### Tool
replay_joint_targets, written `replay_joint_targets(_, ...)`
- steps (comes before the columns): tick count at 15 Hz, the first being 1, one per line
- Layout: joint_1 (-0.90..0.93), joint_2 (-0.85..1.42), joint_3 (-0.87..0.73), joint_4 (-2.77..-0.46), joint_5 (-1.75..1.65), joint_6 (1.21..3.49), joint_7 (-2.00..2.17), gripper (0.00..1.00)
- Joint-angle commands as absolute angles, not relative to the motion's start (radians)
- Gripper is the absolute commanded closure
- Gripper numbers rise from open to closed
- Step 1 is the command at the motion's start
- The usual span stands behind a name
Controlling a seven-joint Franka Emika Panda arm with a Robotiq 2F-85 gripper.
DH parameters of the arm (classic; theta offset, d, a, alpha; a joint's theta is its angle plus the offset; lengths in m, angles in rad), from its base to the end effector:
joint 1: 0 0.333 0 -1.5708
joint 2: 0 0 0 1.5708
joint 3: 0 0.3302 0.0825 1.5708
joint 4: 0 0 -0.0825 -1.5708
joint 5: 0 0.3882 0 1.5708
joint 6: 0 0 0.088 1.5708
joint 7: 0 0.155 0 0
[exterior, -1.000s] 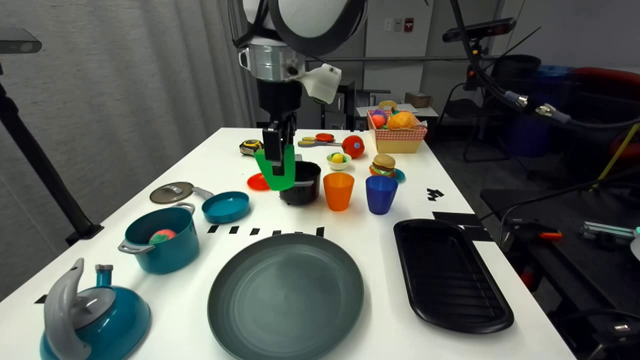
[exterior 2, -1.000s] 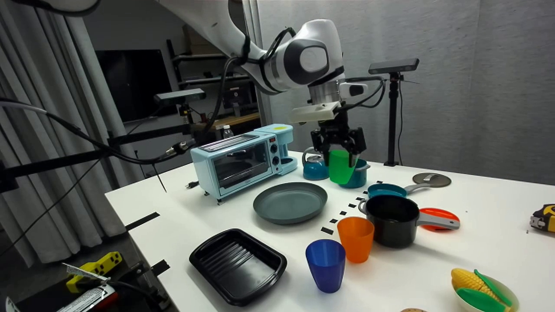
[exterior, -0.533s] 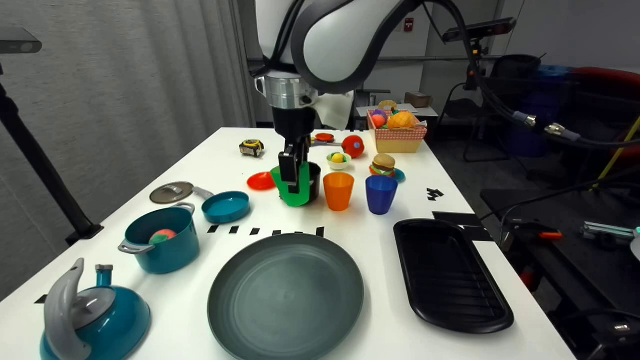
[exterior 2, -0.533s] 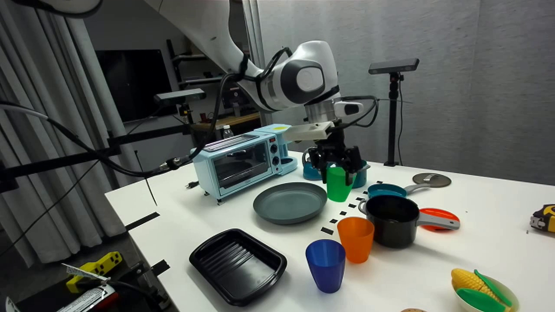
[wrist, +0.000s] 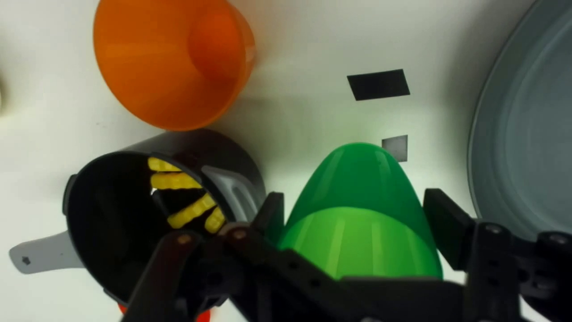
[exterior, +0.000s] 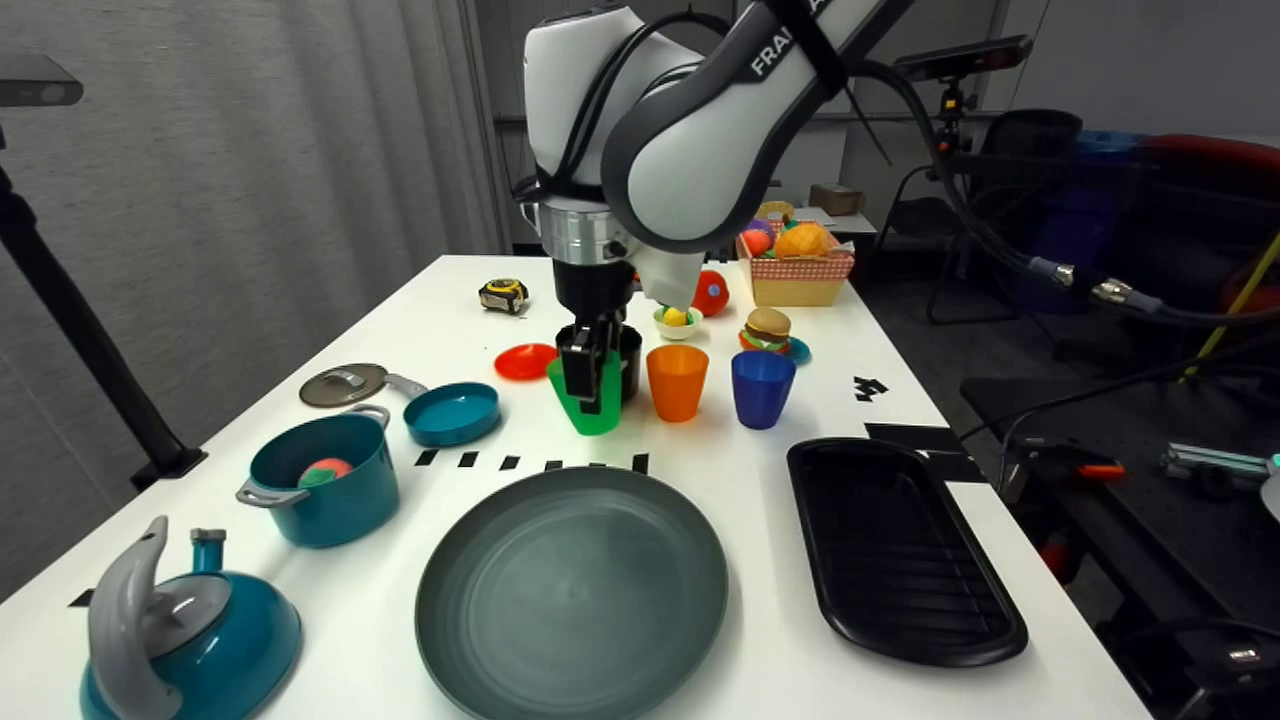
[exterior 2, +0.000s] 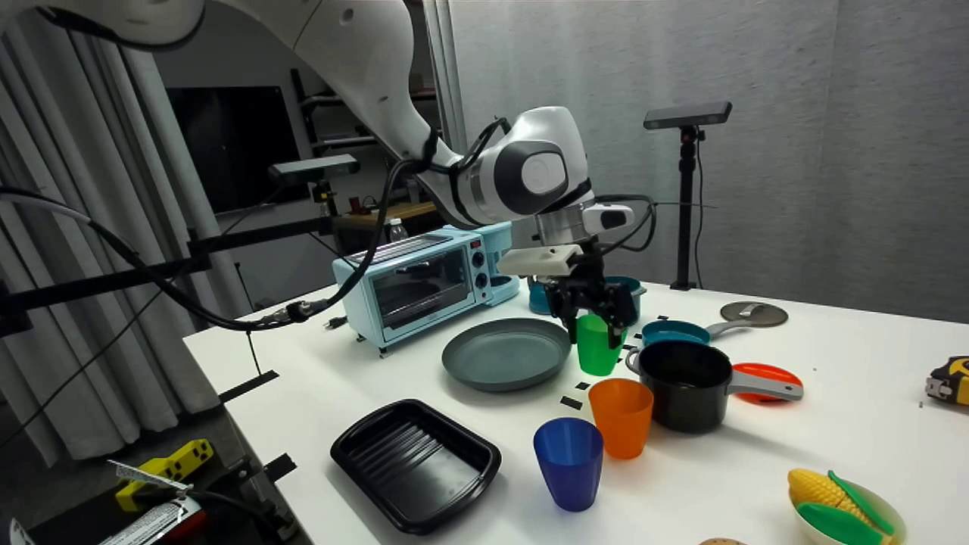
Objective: Pour the things in the green cup into the pot
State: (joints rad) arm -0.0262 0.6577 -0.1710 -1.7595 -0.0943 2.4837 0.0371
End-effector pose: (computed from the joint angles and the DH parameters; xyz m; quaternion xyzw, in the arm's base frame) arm 0.6734 -0.1303 0.1651 0.9941 -0.0610 0.0296 0.0841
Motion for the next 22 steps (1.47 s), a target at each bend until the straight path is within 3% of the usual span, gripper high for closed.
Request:
replay_joint_targets(1,-0.018,0.693,-0.182,-1.743,-0.135,2.537,0.084,0.45)
replay_joint_targets(19,0.017,0.735,-0.17,-1.718,-0.146,2.557,0.09,0.45)
replay_joint_targets(20,0.018,0.735,-0.169,-1.718,-0.145,2.556,0.089,0.42)
replay_joint_targets(21,0.018,0.735,-0.168,-1.717,-0.145,2.555,0.088,0.05)
replay_joint_targets(22,0.019,0.736,-0.168,-1.717,-0.144,2.554,0.087,0.03)
